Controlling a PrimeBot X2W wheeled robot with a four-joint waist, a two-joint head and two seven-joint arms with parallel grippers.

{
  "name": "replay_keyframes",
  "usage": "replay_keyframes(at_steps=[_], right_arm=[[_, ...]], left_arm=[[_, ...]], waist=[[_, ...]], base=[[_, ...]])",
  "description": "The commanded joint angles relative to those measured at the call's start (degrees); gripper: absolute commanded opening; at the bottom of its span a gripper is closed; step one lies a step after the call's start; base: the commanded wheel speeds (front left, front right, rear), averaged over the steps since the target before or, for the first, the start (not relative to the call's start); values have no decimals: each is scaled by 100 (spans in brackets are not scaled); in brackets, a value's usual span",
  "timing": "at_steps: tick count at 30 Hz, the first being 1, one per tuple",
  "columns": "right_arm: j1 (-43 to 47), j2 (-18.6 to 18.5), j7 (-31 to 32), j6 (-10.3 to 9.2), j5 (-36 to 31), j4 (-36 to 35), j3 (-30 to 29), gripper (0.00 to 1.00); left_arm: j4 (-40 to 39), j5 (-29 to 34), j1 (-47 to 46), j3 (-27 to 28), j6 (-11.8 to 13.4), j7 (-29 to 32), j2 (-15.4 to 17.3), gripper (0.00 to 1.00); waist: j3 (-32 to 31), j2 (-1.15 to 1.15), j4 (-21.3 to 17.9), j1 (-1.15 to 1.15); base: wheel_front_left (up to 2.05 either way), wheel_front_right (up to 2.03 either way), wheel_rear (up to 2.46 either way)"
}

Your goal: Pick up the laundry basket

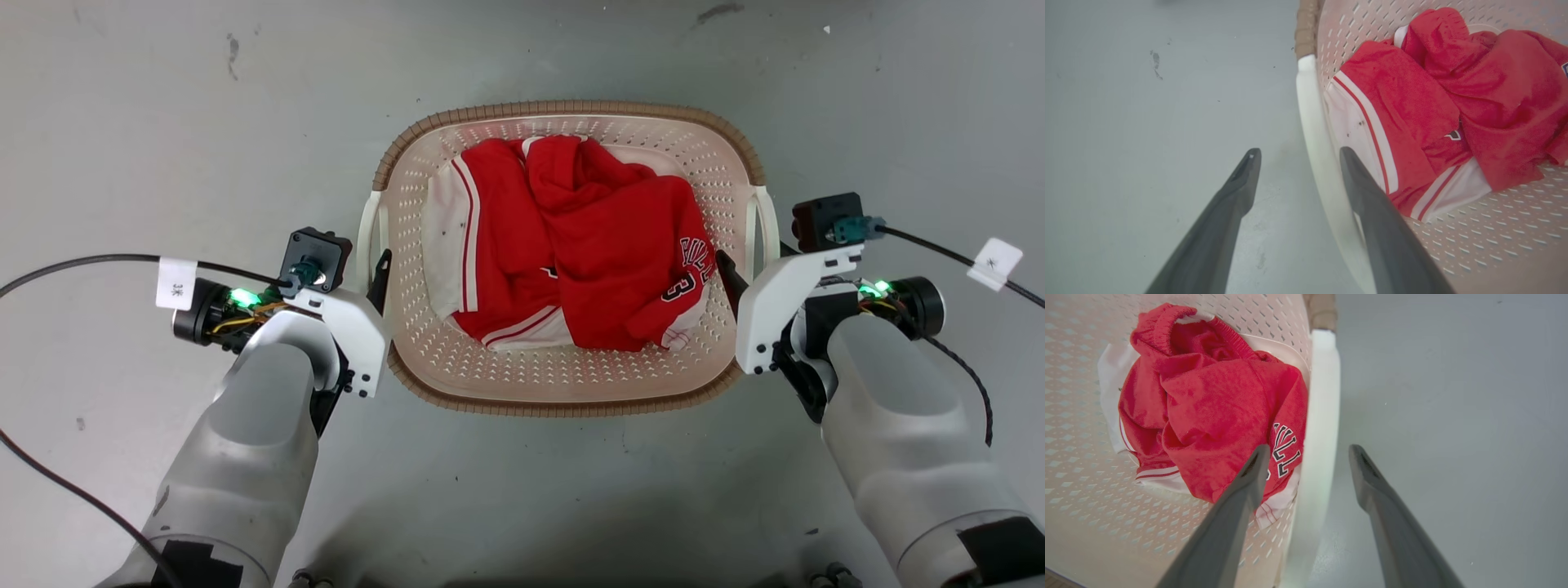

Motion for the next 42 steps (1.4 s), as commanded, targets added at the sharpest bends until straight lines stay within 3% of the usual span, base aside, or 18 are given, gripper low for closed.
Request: replay_keyframes(at_steps=[1, 10, 30, 31, 32, 33, 42], right_arm=[[-208, -1, 87, -2, -57, 132, 63, 100], [-536, -1, 293, -2, -213, 397, 100, 100], [-659, -1, 486, -2, 114, 581, 236, 100], [-655, -1, 511, -2, 135, 588, 242, 69], [-651, -1, 523, -2, 158, 597, 246, 11], [-648, -1, 537, -2, 164, 604, 255, 0], [-667, -16, 580, -2, 185, 655, 261, 0]], left_arm=[[115, 3, -165, -67, -1, -13, -6, 100], [471, -121, -497, -554, -6, 55, -62, 100], [568, -1275, -634, -1802, -8, 412, -8, 100], [548, -1357, -609, -1872, -8, 451, -19, 36], [517, -1428, -595, -1944, -8, 472, -12, 0], [492, -1495, -591, -2010, -8, 484, 11, 0], [279, -2111, -516, -2580, -8, 612, 183, 0]], waist=[[93, 0, 15, -1], [274, 0, 39, -1], [406, 0, 96, -1], [407, 0, 97, -1], [407, 0, 101, -1], [407, 0, 105, -1], [357, 0, 117, -1]], base=[[0, 0, 0], [0, 0, 0], [0, 0, 0], [0, 0, 0], [0, 0, 0], [0, 0, 0], [0, 0, 0]])
